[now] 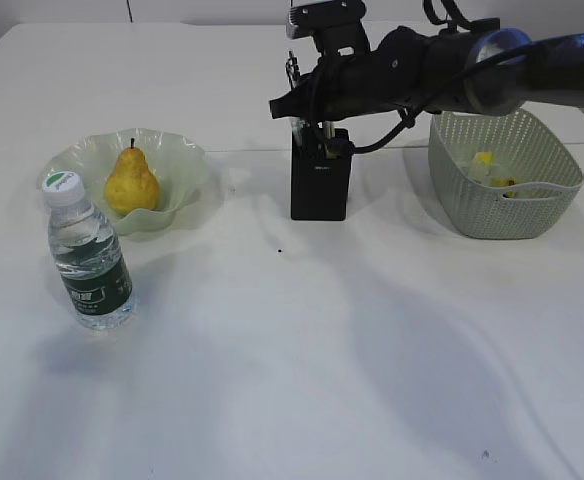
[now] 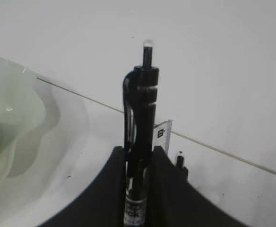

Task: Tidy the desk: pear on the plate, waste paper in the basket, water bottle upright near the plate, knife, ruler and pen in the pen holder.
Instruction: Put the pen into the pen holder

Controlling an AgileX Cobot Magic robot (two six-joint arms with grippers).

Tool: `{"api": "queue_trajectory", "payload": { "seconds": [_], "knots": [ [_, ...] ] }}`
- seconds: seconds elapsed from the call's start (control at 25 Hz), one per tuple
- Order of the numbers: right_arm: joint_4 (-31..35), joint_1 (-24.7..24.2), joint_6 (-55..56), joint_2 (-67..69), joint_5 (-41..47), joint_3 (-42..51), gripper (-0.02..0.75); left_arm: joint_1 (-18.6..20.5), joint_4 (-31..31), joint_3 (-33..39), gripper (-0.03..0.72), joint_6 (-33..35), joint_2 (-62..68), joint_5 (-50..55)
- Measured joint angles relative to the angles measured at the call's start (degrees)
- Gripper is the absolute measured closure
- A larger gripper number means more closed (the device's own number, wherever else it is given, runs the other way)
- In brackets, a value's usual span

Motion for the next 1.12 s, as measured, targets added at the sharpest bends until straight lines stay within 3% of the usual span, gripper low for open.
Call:
{"api": "queue_trajectory", "payload": {
  "seconds": [0.56,0.88,1.12],
  "knots": [
    [0.12,-0.05,0.00,1.16,-0.13,0.00,0.640,0.00,0.00,0.00,0.286,0.00,0.00,0.00],
    [0.21,-0.05,0.00,1.16,-0.13,0.00,0.512,0.00,-0.07,0.00,0.286,0.00,0.00,-0.10],
    [0.21,-0.05,0.00,1.16,-0.13,0.00,0.495,0.00,-0.07,0.00,0.286,0.00,0.00,-0.10]
  ]
}}
